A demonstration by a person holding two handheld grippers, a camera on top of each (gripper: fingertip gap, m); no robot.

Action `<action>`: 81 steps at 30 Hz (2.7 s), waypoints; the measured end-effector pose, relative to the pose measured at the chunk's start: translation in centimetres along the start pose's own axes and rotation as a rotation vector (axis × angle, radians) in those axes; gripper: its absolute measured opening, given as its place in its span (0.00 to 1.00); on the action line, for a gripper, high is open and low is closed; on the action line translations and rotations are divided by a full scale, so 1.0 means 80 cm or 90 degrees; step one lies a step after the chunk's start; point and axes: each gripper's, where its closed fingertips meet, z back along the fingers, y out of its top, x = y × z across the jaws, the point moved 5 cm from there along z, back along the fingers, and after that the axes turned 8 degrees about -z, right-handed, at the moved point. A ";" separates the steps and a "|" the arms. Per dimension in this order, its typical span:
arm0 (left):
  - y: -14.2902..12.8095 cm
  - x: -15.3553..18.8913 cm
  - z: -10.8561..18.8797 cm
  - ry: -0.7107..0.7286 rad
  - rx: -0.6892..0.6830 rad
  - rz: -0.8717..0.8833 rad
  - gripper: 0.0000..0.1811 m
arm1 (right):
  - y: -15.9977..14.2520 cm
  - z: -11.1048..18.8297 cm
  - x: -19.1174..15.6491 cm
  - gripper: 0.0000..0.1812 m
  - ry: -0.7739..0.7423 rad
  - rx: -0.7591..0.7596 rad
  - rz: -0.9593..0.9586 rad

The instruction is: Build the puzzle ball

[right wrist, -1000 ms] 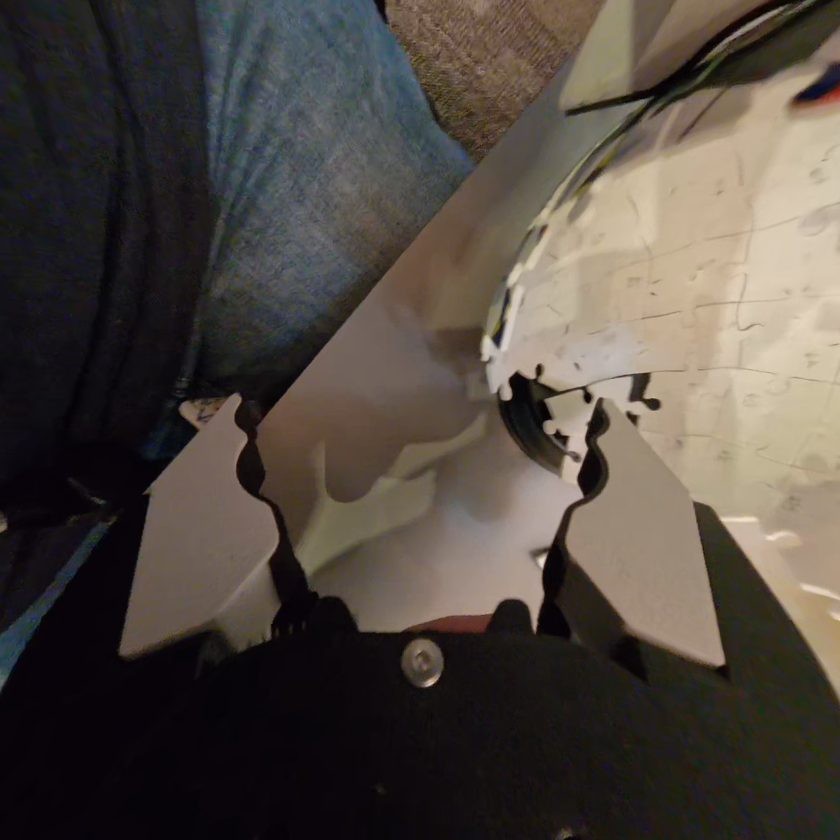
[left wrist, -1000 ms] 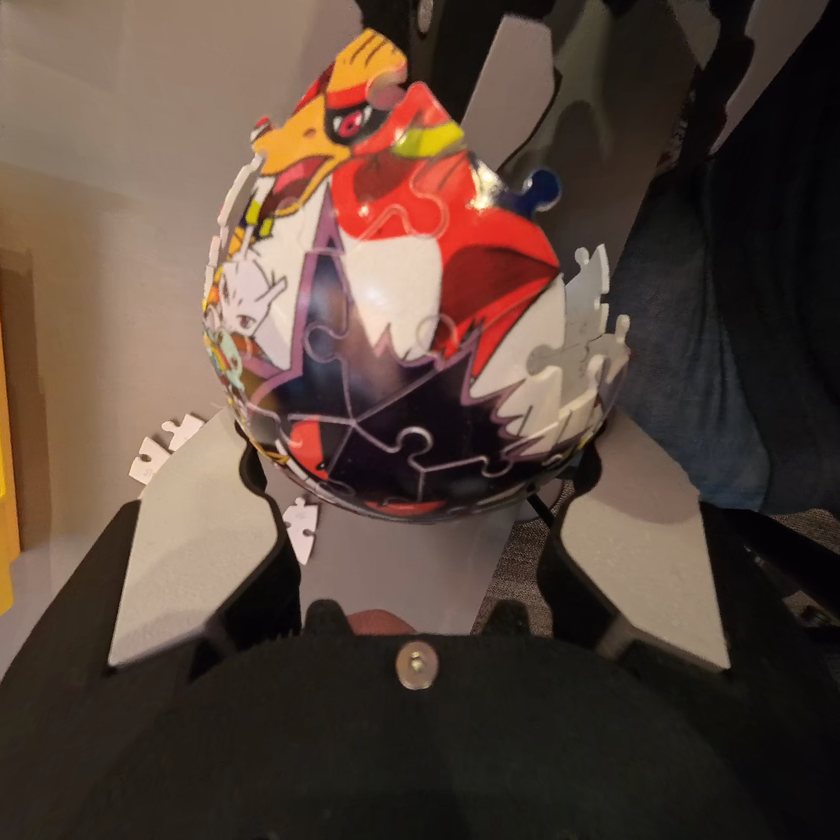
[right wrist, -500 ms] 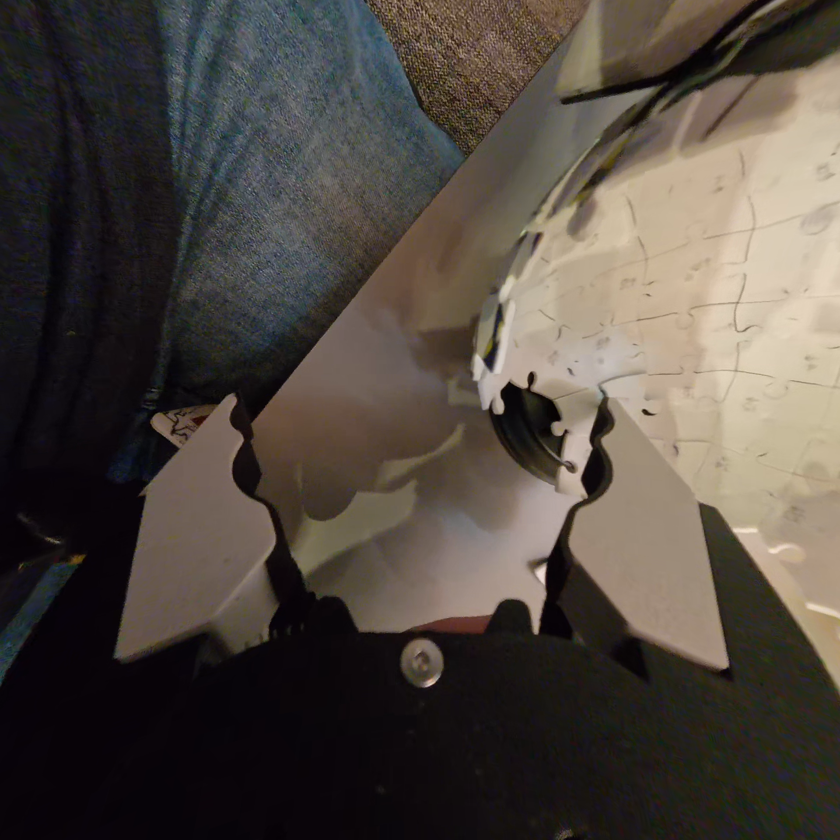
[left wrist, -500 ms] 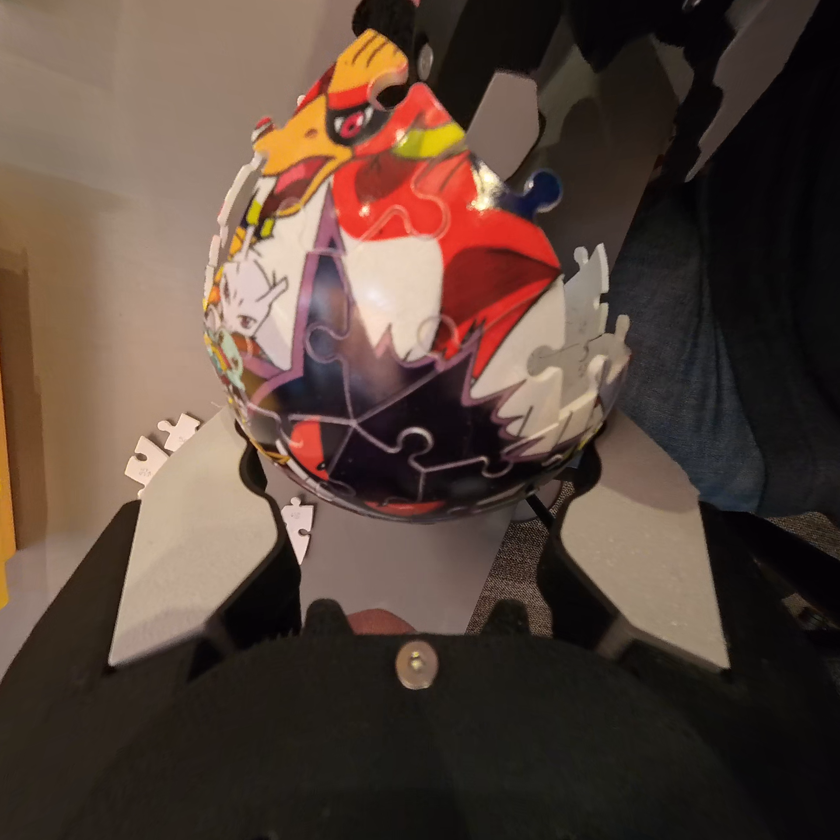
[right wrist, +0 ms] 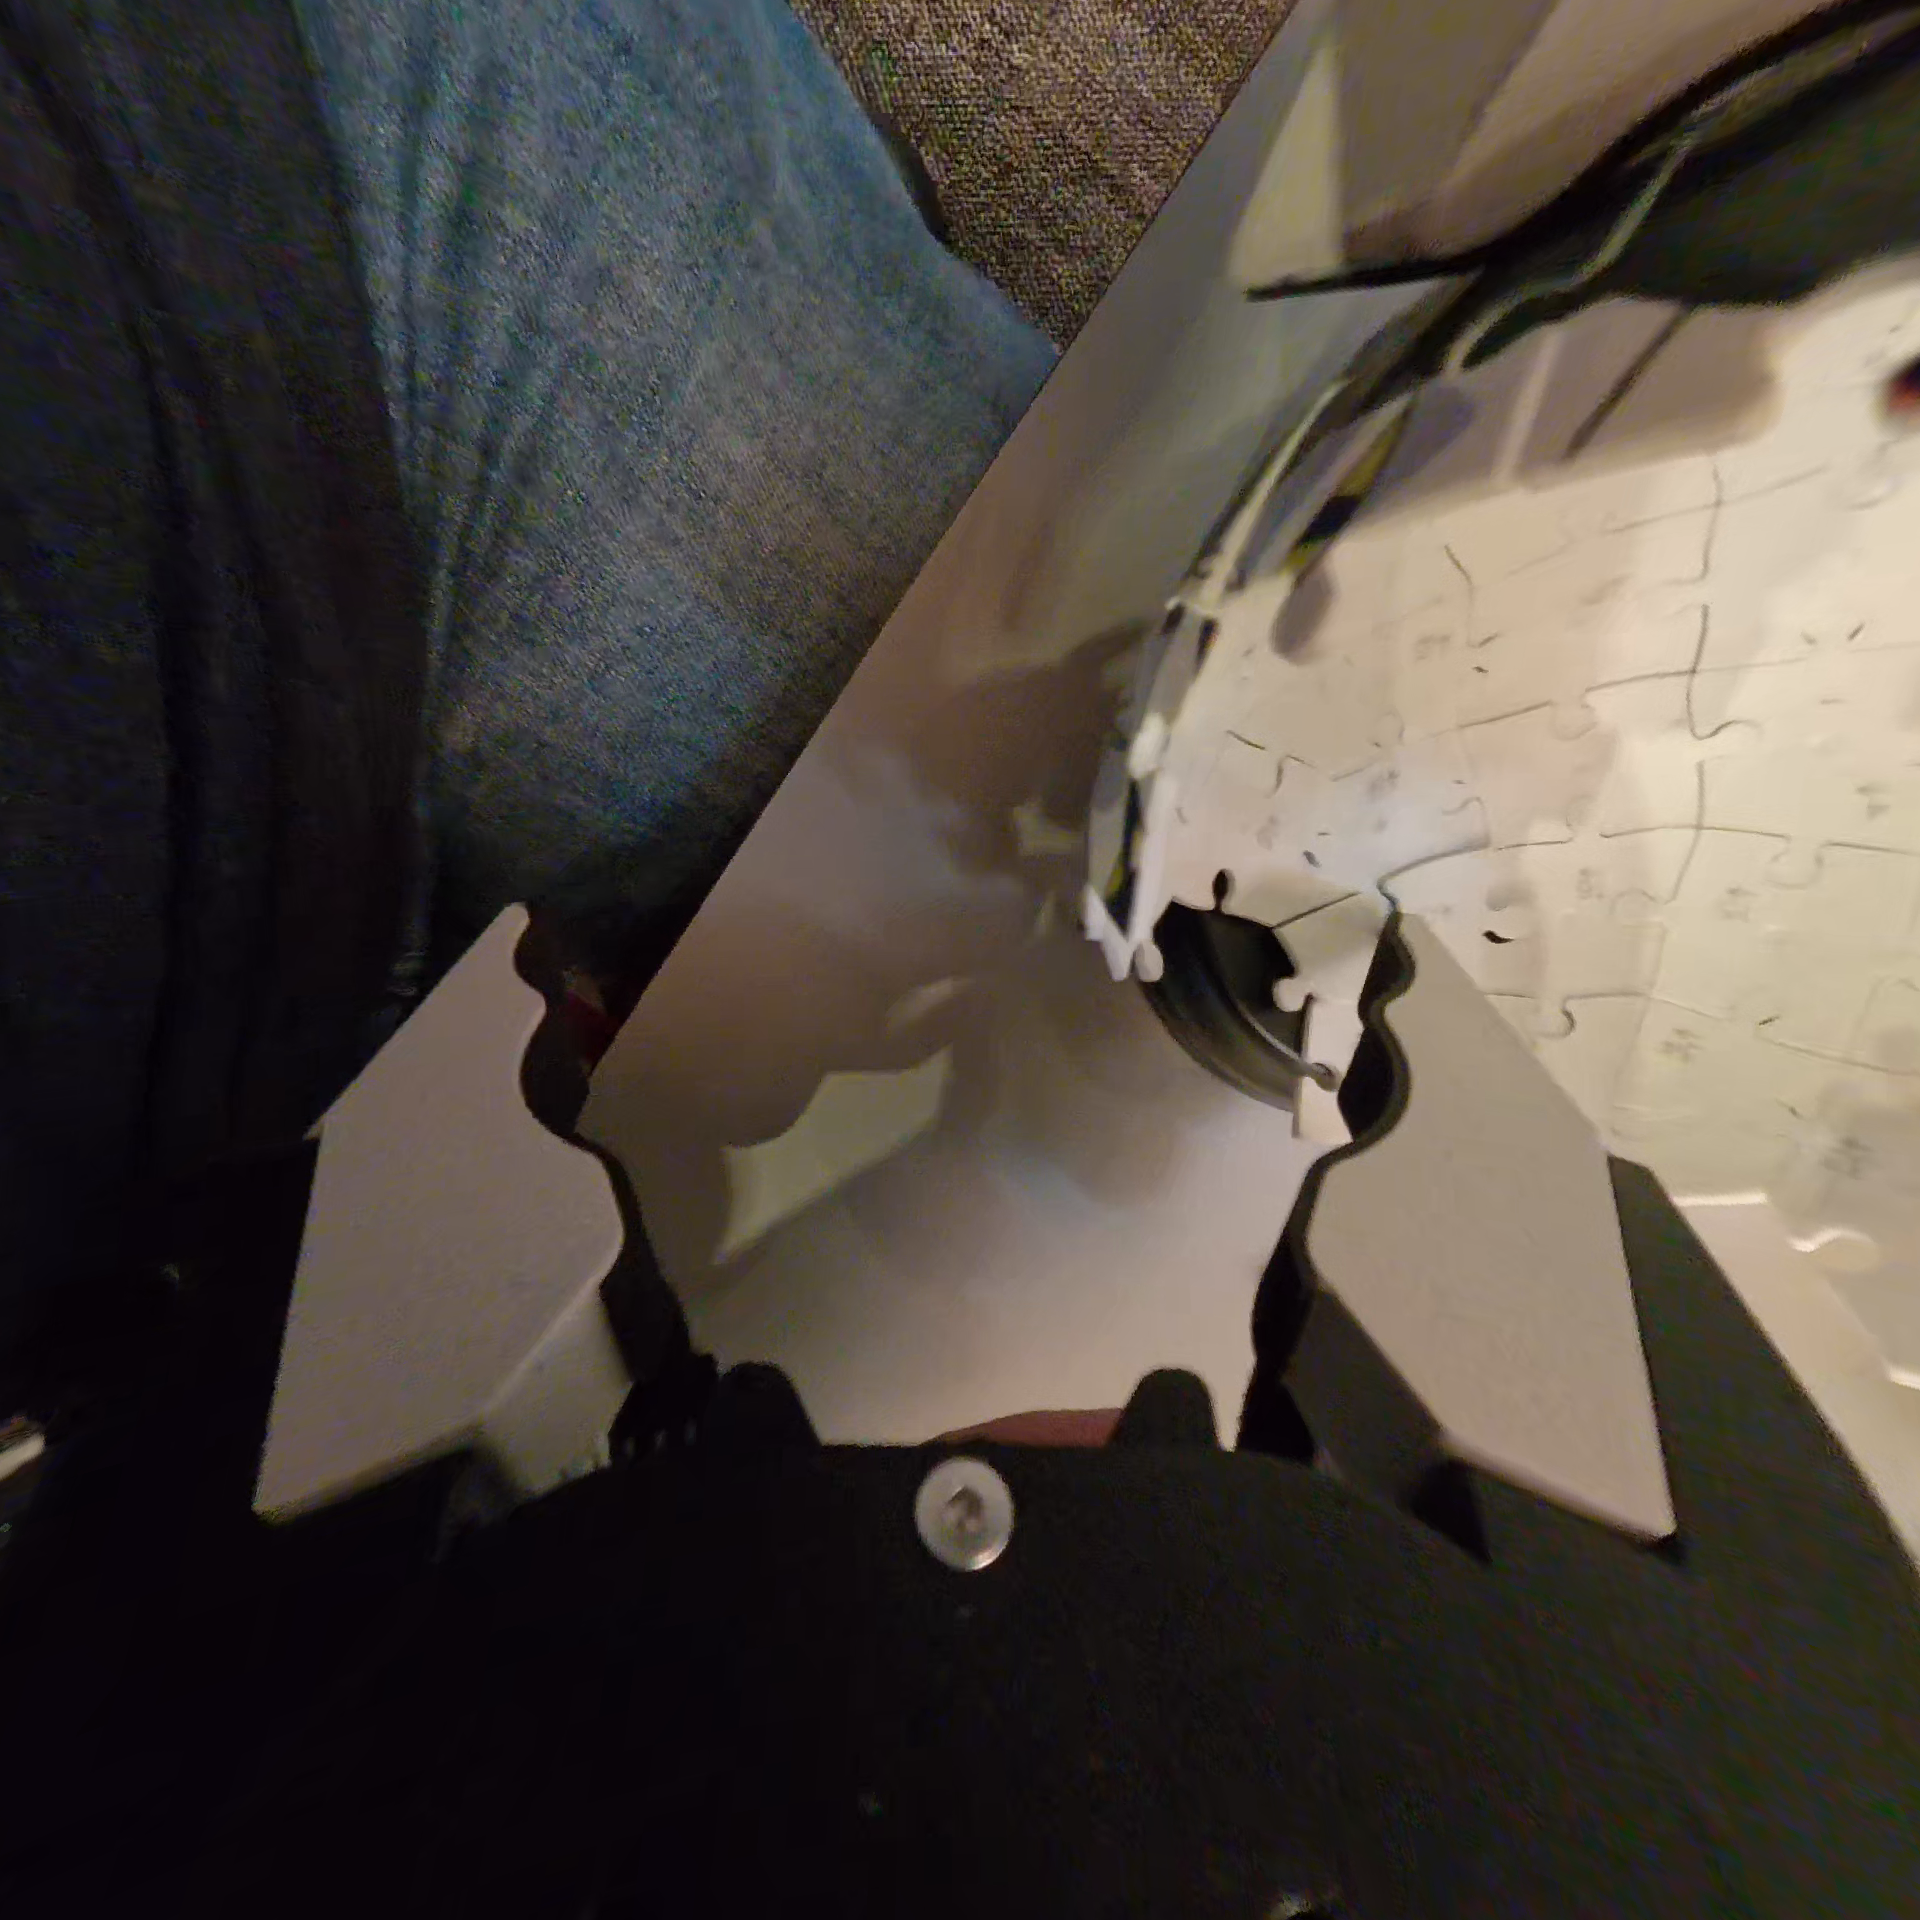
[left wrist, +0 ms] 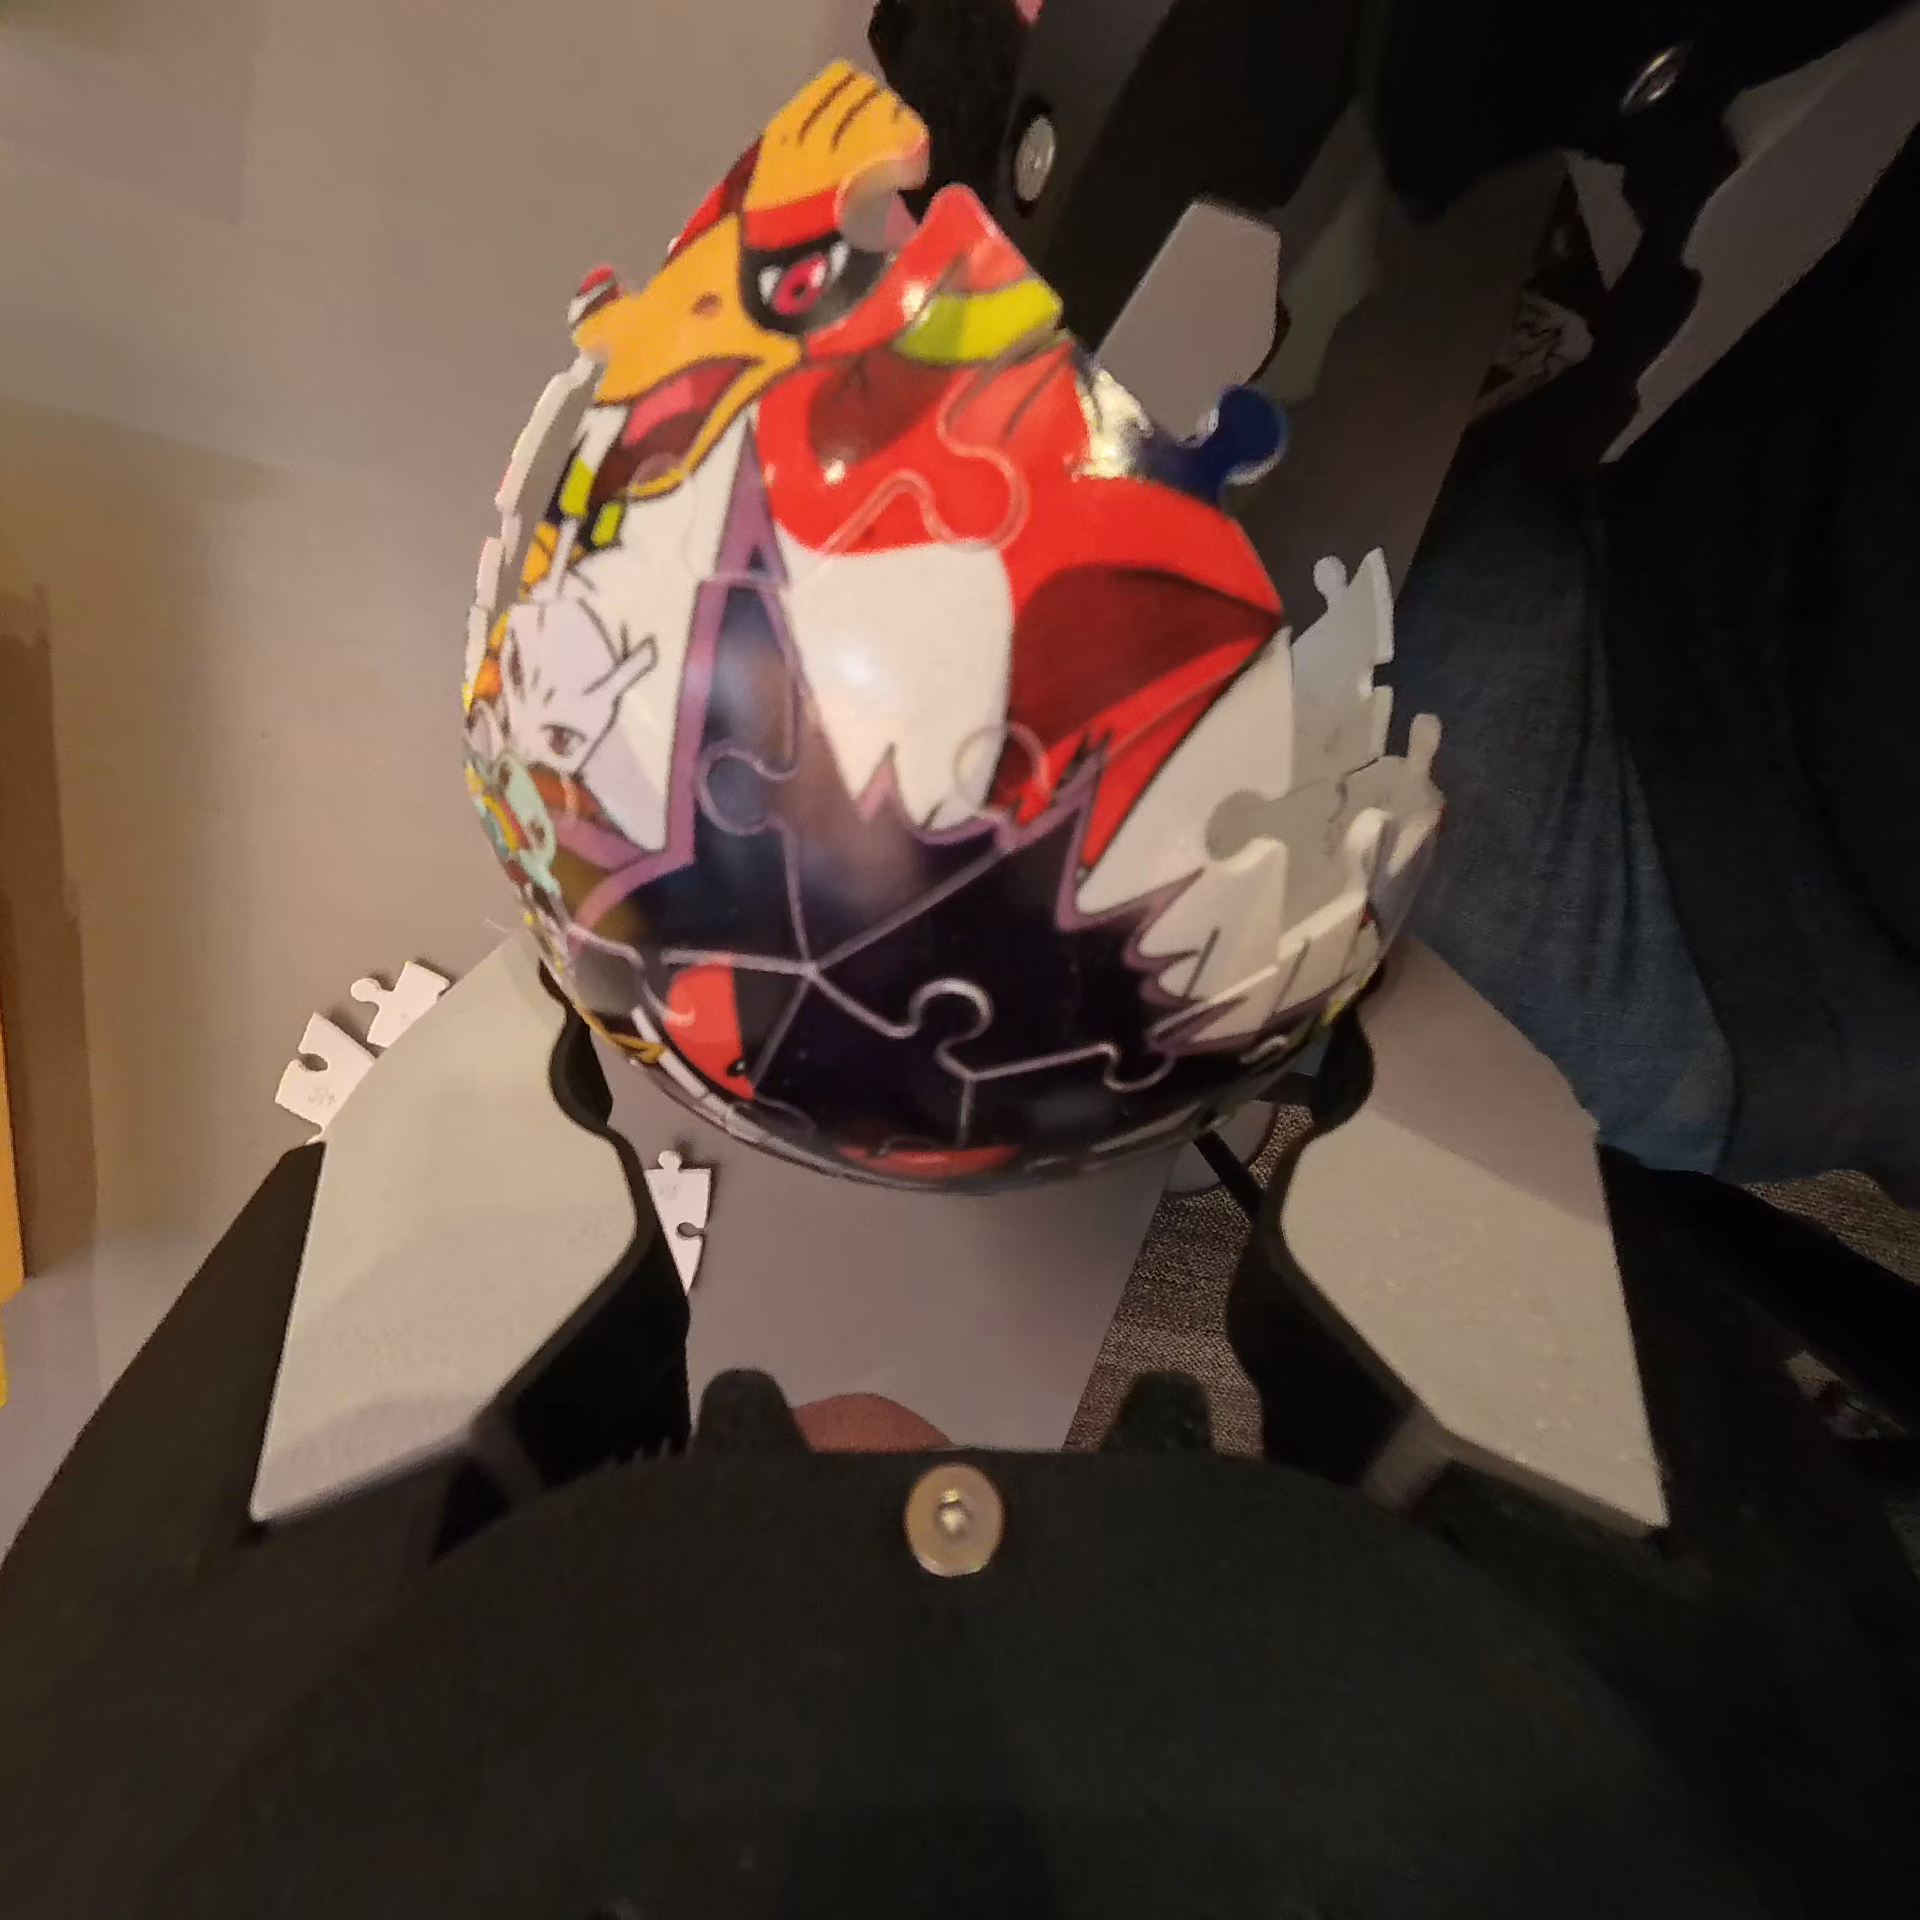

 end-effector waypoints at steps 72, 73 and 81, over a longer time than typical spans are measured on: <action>0.019 0.005 -0.021 0.101 0.318 0.058 0.76 | -0.009 0.005 0.001 0.75 -0.083 -0.030 -0.103; 0.019 0.005 -0.021 0.102 0.316 0.058 0.76 | -0.010 0.006 0.001 0.75 -0.087 -0.039 -0.101; 0.019 0.007 -0.020 0.102 0.293 0.056 0.76 | -0.005 0.007 0.000 0.76 -0.096 -0.033 -0.113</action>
